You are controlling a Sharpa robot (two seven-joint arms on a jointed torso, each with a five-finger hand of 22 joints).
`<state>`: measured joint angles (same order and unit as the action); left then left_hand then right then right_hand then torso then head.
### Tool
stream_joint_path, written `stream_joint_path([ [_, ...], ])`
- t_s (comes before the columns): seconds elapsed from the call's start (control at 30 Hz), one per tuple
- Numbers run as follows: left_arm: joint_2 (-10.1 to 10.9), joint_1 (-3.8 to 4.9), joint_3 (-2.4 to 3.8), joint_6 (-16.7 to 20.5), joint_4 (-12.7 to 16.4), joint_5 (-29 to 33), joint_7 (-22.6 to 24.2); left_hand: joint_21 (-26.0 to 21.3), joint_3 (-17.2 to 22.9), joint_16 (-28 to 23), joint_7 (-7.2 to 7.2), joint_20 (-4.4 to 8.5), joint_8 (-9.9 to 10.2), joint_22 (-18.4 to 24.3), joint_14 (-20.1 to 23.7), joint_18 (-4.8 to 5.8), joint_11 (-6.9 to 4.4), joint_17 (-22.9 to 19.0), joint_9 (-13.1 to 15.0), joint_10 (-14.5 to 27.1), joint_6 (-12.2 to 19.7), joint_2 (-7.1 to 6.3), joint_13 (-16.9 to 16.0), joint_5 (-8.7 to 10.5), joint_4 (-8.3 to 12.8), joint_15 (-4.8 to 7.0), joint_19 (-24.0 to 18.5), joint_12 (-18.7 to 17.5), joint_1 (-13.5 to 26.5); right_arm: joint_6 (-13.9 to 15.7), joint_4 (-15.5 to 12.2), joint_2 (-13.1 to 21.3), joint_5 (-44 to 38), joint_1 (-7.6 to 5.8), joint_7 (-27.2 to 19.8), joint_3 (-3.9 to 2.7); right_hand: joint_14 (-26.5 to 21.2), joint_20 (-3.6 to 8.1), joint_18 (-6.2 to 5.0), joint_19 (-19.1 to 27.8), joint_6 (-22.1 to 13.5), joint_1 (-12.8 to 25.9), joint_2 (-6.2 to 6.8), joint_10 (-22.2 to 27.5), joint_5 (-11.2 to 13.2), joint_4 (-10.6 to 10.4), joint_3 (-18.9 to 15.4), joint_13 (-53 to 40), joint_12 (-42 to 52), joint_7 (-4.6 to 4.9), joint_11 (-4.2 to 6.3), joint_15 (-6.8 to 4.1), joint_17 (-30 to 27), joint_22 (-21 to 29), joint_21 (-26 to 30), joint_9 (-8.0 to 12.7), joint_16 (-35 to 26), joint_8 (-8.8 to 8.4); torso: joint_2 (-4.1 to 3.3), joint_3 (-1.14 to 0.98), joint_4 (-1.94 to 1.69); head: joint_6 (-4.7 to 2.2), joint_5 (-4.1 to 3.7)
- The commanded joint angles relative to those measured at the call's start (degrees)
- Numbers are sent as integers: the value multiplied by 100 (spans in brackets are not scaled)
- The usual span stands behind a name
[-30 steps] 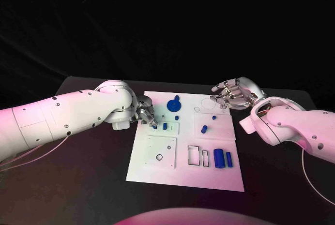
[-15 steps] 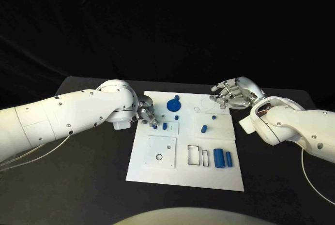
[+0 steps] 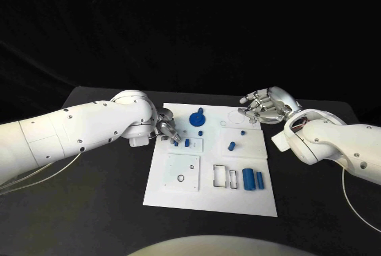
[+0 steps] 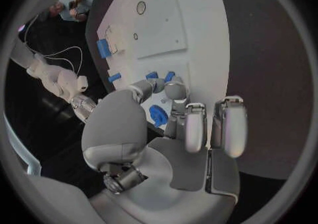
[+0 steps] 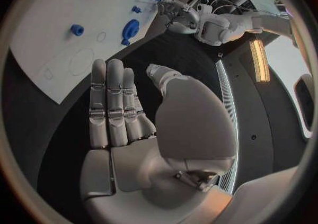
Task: Assemble the parts on the task board
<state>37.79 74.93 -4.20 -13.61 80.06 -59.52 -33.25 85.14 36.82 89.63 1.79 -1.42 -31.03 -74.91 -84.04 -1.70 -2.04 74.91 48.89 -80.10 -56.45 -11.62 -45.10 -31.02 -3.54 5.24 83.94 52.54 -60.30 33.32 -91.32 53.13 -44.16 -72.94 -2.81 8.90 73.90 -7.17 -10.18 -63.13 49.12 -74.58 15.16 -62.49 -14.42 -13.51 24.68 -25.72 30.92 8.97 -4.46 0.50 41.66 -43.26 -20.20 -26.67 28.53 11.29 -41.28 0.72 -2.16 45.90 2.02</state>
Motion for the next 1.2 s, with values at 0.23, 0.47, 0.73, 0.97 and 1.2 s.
stream_joint_path([
  [0.23, -4, -16, -10, -19, -19, 72, -18, -4, -435, 37, -66, 60, 112, -1304, -596, 41, -36, 1509, -93, 9, -162, -87, -3, 395, -333, 49, 329, -7, 181, -73, -16, 5, -56, 3, -47, 0, 29, 3, -21, -34, -20, 38, -12, 11, -29, 24, -8, 5, -33, 8, -10, 30, 4, 5, 34, -5, -17, 30, 2, 0, -1, -4, 1],
  [0.47, 43, -21, 8, 132, -4, 67, -26, 17, -782, 37, -63, 63, 138, -1320, -596, 47, -34, 1509, -113, -1, -234, -139, -30, 659, -686, 51, 346, 28, 232, -71, -18, 10, -56, 3, -49, 0, 29, 3, -21, -34, -20, 38, -12, 11, -29, 24, -8, 5, -33, 8, -10, 30, 4, 5, 34, -5, -17, 30, -1, 0, 3, -9, -2],
  [0.73, 127, -18, 55, 329, 14, 53, -35, 10, -1080, 37, -65, 75, 83, -1324, -596, 47, -36, 1509, -32, 27, -247, -180, 140, 517, -1014, 63, 347, -95, 242, -67, -12, 10, -62, 3, -48, -1, 30, 2, -21, -34, -24, 46, -9, 11, -25, 24, -12, 11, -34, 10, -12, 32, 12, 10, 39, -4, -27, 29, 4, 1, 0, -15, -11],
  [0.97, 170, -15, 109, 668, 48, 270, 181, -7, -1325, 37, -57, 77, 56, -1323, -596, 43, -29, 1509, 25, 30, -203, -231, 167, 522, -1249, 64, 341, -99, 227, -59, -6, 8, -63, 3, -53, -1, 31, 2, -21, -35, -26, 50, -8, 11, -25, 24, -14, 13, -34, 10, -13, 32, 15, 13, 41, -4, -32, 28, 3, 1, 0, -17, -29],
  [1.2, 196, -12, 127, 1443, 81, 722, 1087, -1087, -1740, -520, 149, -31, 364, -921, -357, -203, 86, 633, -64, 873, 594, -247, 1055, 798, -1304, -77, -222, -1007, 44, -49, 3, 14, -63, 3, -53, -1, 31, 1, -21, -35, -27, 54, -7, 12, -24, 24, -16, 15, -34, 11, -14, 33, 18, 15, 42, -4, -35, 28, 5, 0, -4, -39, -65],
])
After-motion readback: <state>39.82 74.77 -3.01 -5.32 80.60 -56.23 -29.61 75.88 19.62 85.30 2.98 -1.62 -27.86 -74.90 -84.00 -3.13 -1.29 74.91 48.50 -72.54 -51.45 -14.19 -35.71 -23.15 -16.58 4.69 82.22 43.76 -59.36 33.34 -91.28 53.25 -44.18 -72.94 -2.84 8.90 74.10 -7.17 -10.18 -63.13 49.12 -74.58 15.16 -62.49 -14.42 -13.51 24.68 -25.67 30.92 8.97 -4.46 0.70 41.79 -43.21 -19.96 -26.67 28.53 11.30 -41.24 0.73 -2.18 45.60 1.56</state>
